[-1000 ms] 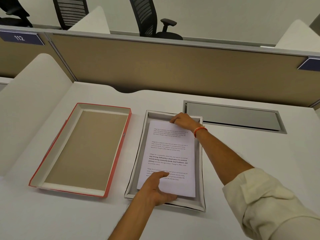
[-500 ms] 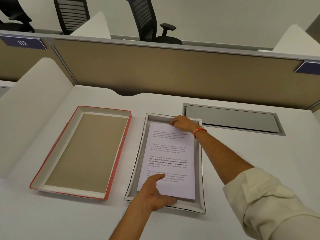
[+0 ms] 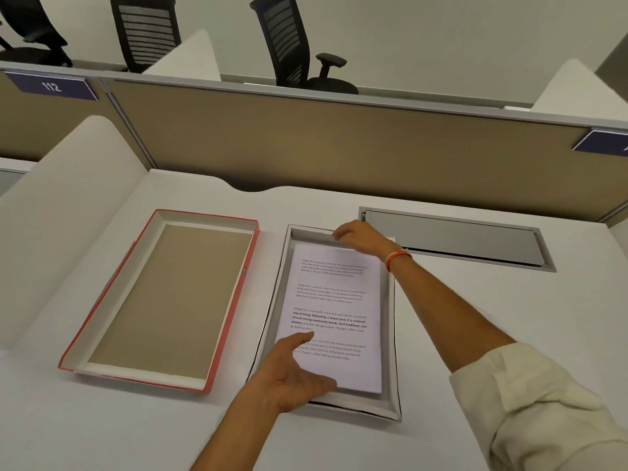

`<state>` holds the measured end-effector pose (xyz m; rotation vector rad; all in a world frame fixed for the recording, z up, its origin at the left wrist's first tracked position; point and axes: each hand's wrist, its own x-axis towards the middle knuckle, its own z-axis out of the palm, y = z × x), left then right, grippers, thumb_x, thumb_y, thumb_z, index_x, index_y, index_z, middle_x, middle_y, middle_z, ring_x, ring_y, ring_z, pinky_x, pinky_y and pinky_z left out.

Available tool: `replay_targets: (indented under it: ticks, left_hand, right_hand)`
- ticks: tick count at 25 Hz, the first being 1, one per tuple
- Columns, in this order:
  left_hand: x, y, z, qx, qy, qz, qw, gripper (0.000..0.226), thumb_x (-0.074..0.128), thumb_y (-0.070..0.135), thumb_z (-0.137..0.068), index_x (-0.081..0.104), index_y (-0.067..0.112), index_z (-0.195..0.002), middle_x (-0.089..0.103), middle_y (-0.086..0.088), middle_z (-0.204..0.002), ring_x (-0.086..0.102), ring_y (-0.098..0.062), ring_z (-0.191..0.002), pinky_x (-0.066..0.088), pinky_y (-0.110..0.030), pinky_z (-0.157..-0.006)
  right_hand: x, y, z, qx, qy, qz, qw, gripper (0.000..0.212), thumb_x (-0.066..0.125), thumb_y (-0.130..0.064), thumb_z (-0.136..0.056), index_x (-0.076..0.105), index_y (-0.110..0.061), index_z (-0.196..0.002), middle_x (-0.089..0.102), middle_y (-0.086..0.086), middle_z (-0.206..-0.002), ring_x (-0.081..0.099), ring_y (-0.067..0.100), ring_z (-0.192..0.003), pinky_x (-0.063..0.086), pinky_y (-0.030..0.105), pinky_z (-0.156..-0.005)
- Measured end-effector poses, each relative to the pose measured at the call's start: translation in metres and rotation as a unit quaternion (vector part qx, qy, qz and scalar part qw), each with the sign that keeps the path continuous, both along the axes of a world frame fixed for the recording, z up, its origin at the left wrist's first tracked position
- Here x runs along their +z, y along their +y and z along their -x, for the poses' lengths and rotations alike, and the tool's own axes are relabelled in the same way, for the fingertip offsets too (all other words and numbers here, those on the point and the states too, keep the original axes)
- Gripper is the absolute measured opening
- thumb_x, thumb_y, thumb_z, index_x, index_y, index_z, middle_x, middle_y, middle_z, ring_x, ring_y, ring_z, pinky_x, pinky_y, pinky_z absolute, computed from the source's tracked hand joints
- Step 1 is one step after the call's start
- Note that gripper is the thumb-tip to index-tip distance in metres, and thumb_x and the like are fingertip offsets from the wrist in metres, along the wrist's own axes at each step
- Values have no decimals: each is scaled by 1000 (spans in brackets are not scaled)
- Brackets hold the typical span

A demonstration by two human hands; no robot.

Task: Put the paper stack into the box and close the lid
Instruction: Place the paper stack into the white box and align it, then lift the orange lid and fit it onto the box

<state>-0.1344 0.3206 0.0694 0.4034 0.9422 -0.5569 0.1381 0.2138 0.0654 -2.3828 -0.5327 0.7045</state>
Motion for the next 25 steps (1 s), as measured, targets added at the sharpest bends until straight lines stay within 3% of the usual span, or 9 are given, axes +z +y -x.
replay_targets:
  ticks: [5,8,11,15,18,25]
  left_hand:
    - [3,35,-7,-13,-81,-156,984,41,68,21,-87,57,-6,-115,64,-26,-125,62,-40,-117,53,-48,-98]
    - [4,67,-13,44,-174,-290,940,25,60,12,-94,61,7,-118,67,-14,-127,65,-31,-115,51,-42,-100]
    - [6,106,-16,67,-235,-411,878,28,60,6,-92,63,12,-120,68,-9,-126,65,-25,-115,51,-35,-97]
    - [4,161,-11,38,-253,-559,789,40,64,9,-91,60,17,-130,68,3,-125,63,-14,-117,48,-33,-102]
    - [-3,202,-5,33,-241,-628,740,43,66,8,-90,59,16,-131,67,1,-126,64,-12,-114,48,-31,-100]
    - [-24,278,9,7,-207,-701,682,51,67,-3,-86,56,14,-132,64,-6,-133,59,-21,-123,47,-42,-106]
  right_hand:
    - [3,11,25,-112,3,-120,986,35,43,-4,-97,66,2,-123,63,17,-131,57,31,-125,43,41,-110]
    - [-5,28,57,-213,60,-236,946,33,47,-5,-95,66,-5,-122,65,12,-130,58,27,-123,46,36,-105]
    - [-12,51,89,-237,119,-300,917,35,51,-6,-94,64,-12,-126,65,7,-128,59,22,-122,47,35,-106]
    - [-19,83,127,-237,162,-342,895,39,56,-3,-93,60,-12,-130,64,4,-130,59,18,-123,47,29,-105]
    - [-25,106,152,-230,196,-351,886,49,59,3,-88,55,-11,-135,60,6,-136,56,19,-128,47,33,-108]
    - [-50,148,190,-233,226,-313,893,75,69,8,-81,39,-9,-148,45,9,-151,44,23,-140,40,32,-112]
